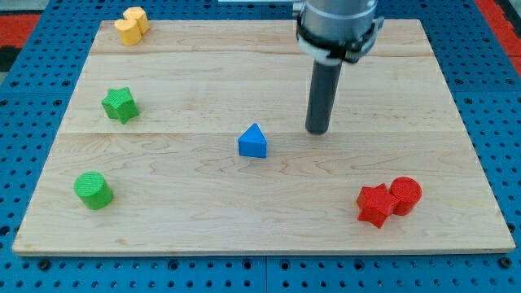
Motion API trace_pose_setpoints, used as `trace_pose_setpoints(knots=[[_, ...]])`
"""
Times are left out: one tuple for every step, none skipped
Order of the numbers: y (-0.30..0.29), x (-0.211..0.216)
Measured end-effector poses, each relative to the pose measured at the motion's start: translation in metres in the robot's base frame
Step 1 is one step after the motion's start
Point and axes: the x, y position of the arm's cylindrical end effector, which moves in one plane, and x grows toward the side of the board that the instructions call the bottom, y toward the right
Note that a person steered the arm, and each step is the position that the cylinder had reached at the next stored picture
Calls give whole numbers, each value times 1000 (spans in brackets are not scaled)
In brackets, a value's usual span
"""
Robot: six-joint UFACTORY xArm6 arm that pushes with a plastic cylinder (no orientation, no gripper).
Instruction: Push blue triangle towards center
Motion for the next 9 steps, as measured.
trace_pose_setpoints(knots=[[-22,34],[-40,43],[-40,43],[-45,43],[-64,47],[-82,48],[-91,48],[-96,48],[-97,48]])
